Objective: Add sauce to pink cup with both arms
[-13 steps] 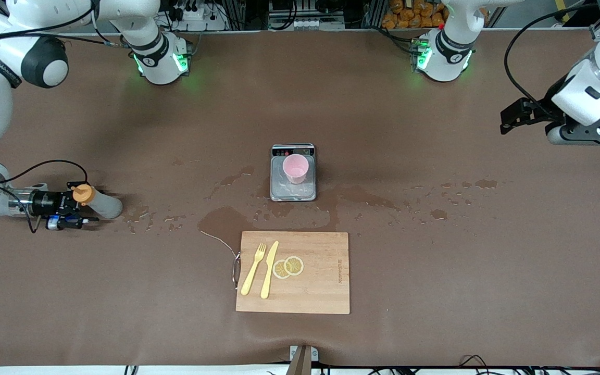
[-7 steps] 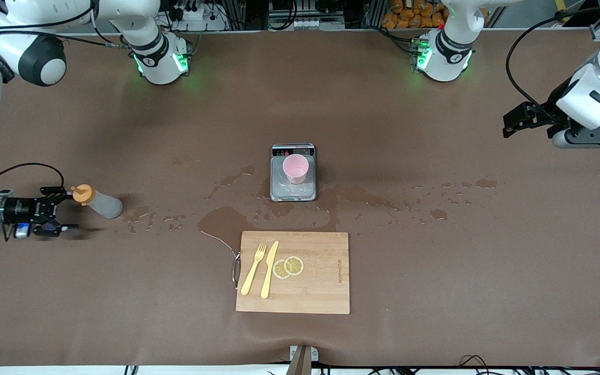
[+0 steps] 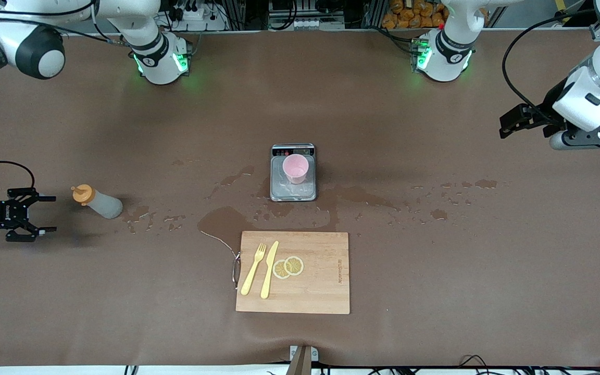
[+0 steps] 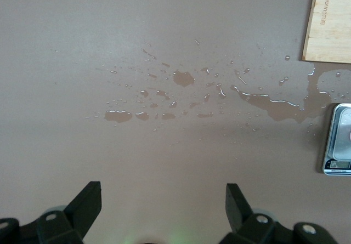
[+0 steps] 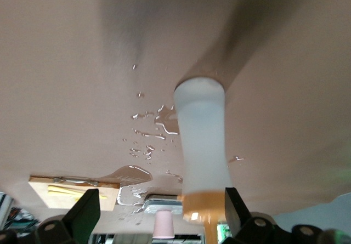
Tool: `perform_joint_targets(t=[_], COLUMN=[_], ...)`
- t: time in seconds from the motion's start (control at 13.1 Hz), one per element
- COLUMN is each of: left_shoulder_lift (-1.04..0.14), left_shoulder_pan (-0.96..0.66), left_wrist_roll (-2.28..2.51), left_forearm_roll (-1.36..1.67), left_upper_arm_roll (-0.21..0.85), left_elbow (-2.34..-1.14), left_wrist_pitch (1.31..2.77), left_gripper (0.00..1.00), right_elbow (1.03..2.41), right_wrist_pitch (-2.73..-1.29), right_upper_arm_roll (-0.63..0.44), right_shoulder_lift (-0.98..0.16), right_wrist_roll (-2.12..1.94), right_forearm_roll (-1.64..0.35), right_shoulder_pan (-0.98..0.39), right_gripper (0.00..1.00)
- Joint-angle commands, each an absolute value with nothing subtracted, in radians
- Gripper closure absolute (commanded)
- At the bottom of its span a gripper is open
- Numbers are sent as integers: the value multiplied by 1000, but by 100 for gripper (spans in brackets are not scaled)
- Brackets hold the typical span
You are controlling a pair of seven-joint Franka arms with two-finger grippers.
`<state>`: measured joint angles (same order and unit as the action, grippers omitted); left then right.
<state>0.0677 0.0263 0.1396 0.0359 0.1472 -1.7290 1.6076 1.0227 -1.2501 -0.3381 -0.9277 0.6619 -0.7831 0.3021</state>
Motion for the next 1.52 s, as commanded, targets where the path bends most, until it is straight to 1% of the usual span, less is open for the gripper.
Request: perform_joint_targets(t=[0.0,0.23,0.53,0.76,0.91,0.99,1.07,1.14,1.29,1.45], left_shoulder_lift=[89,89,98,115,120,126,127,127,129,130], left_shoulder_pan=[28,22,-26,-84,-89,-89,-89,-89,-78,-55], left_wrist_roll=[143,144,143,138,112,83,78,80,86,78], left_forearm_roll=[48,48,40,35,31,31,31,31,31,31], left_upper_arm_roll=[152,155,138,89,86,86,86,86,86,92], left_elbow=[-1740,-1740,-1740,-1741,-1740,-1741,-1741,-1741,-1738,-1730], left_wrist_pitch=[1598,1597,1598,1591,1574,1574,1574,1574,1574,1574], left_gripper=[0,0,0,0,0,0,0,0,0,0], right_elbow=[1014,934,930,931,930,937,952,962,962,963], right_wrist_pitch=[-1236,-1163,-1120,-1045,-1014,-1005,-1012,-1019,-1012,-1038], right_upper_arm_roll=[-334,-336,-333,-319,-311,-308,-305,-307,-284,-206], right_shoulder_lift=[-856,-848,-721,-690,-675,-616,-565,-537,-511,-471], right_wrist_roll=[722,723,712,704,665,562,413,341,327,327], right_forearm_roll=[-727,-680,-488,-486,-473,-427,-334,-278,-279,-234], right_shoulder_pan=[243,181,62,34,35,29,-7,-41,6,54], right_gripper=[0,0,0,0,0,0,0,0,0,0])
